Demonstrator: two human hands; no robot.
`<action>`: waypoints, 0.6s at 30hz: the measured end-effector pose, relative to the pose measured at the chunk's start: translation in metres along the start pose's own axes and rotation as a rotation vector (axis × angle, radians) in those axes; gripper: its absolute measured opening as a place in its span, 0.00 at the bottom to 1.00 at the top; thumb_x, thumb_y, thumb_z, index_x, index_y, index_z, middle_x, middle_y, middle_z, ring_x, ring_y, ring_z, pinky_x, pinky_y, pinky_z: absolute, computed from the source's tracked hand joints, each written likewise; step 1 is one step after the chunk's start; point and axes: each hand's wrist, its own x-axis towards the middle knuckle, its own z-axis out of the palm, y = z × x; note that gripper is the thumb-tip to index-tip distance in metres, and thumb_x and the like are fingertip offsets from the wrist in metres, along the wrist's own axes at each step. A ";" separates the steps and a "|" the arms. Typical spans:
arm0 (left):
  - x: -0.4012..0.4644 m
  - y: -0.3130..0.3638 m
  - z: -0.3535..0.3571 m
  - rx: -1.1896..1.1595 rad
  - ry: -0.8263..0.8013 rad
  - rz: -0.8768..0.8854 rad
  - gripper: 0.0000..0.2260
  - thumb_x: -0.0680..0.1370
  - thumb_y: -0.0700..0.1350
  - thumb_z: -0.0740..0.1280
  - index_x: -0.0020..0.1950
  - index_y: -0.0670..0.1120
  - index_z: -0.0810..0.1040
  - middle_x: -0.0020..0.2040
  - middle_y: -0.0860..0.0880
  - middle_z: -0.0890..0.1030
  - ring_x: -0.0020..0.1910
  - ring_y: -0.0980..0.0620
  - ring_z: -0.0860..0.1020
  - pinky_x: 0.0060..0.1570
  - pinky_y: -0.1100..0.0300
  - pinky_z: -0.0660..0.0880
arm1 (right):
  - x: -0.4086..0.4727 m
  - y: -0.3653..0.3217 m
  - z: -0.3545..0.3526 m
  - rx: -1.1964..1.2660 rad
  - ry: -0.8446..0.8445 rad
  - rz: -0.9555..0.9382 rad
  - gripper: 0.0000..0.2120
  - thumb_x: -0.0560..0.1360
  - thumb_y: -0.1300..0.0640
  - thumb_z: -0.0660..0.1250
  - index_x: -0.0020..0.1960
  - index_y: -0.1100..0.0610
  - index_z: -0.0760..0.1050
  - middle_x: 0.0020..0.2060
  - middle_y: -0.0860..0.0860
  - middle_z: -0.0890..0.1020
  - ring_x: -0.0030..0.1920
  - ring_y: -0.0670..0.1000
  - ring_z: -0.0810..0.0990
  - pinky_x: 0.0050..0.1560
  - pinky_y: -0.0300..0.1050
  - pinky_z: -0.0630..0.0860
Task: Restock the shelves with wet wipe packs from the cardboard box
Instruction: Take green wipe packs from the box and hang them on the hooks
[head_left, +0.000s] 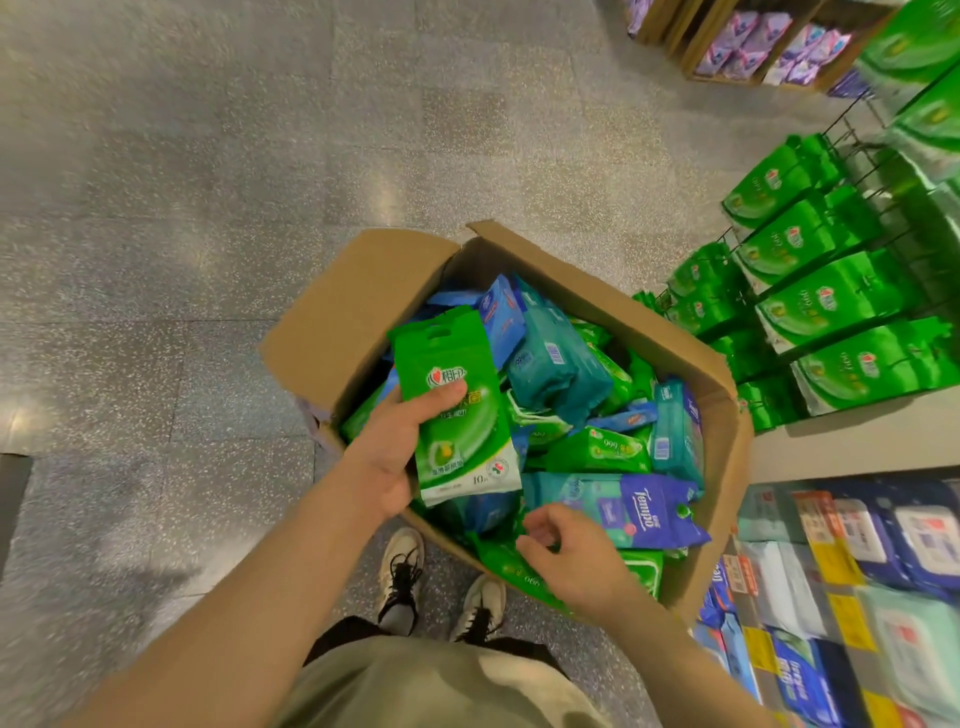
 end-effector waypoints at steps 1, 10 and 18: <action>0.001 0.002 -0.002 0.006 -0.005 0.003 0.28 0.68 0.44 0.75 0.68 0.41 0.79 0.59 0.39 0.85 0.59 0.37 0.83 0.62 0.40 0.78 | 0.001 -0.004 0.001 -0.073 -0.001 -0.014 0.11 0.79 0.45 0.70 0.58 0.48 0.79 0.49 0.42 0.82 0.50 0.44 0.81 0.53 0.40 0.78; 0.004 0.001 -0.012 0.038 -0.010 -0.043 0.23 0.68 0.44 0.75 0.63 0.44 0.81 0.57 0.40 0.86 0.51 0.41 0.86 0.60 0.42 0.79 | 0.017 -0.012 0.023 -0.579 -0.262 0.012 0.23 0.72 0.35 0.71 0.56 0.51 0.77 0.49 0.51 0.81 0.53 0.55 0.82 0.51 0.49 0.79; 0.013 0.009 -0.012 0.079 -0.039 -0.059 0.23 0.69 0.45 0.74 0.63 0.44 0.81 0.56 0.41 0.86 0.51 0.42 0.86 0.53 0.46 0.83 | 0.010 -0.012 -0.010 -0.388 -0.204 -0.028 0.20 0.79 0.44 0.66 0.67 0.51 0.75 0.58 0.51 0.82 0.57 0.53 0.80 0.55 0.46 0.76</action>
